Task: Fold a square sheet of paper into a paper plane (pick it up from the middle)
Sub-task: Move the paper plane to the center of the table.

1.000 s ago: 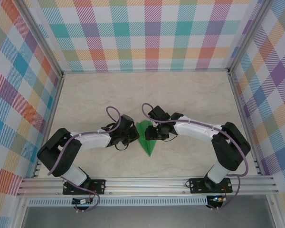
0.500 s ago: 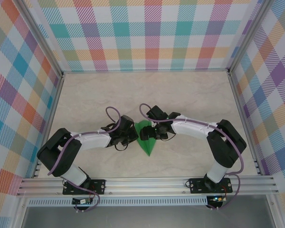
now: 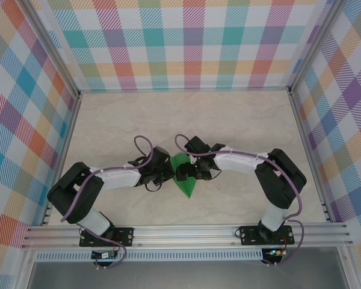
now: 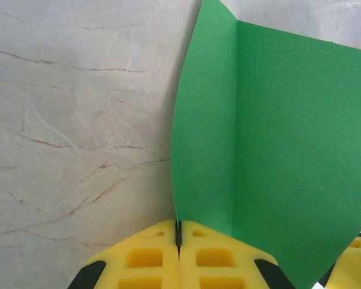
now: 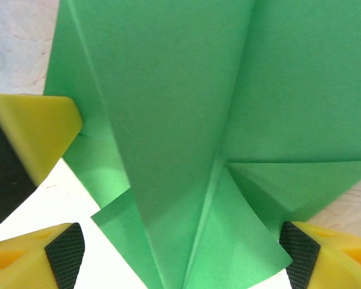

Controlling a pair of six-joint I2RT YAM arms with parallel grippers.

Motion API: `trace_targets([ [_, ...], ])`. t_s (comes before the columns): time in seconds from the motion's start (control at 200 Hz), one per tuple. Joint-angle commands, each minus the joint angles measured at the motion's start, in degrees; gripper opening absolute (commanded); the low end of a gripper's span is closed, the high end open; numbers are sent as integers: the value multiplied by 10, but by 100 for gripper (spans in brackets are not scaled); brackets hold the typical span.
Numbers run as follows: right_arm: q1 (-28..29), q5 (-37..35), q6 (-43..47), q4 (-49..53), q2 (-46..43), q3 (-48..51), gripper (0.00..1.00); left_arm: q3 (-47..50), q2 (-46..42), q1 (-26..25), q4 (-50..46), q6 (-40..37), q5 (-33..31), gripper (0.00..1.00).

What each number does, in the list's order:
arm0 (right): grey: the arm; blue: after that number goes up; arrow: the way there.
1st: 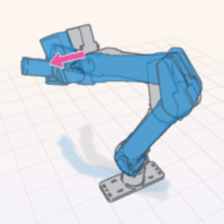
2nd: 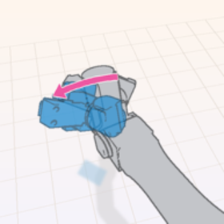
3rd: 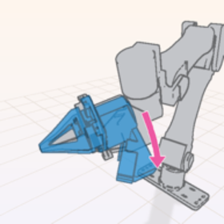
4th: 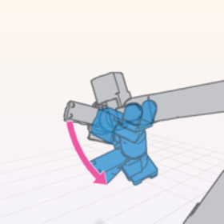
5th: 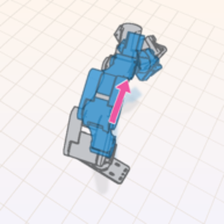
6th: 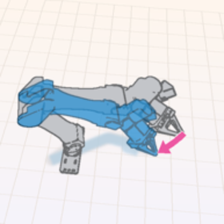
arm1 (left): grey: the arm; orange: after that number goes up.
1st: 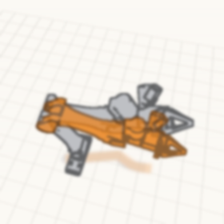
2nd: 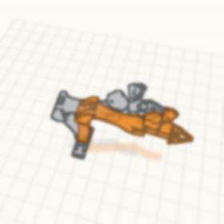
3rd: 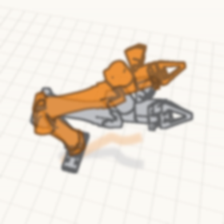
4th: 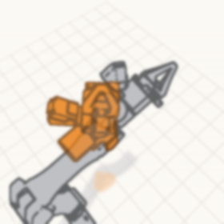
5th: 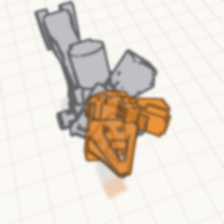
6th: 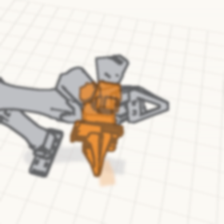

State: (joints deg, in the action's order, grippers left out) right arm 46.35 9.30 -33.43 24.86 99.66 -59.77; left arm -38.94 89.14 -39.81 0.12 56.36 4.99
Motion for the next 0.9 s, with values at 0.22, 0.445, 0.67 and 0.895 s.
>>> trace_targets([
  [0.22, 3, 48, -8, -20, -13, 21, 71, -9, 0, 6, -5, -1, 2, 0],
  [0.445, 3, 50, -17, -44, -14, 23, 62, -8, -5, 7, 5, -5, 18, 0],
  [0.67, 4, 48, -25, -67, -21, 32, 61, -6, -7, 6, 15, -8, 30, 0],
  [0.895, 24, 0, -7, -30, -1, 18, 59, -7, -8, 7, 28, -12, 45, 0],
])
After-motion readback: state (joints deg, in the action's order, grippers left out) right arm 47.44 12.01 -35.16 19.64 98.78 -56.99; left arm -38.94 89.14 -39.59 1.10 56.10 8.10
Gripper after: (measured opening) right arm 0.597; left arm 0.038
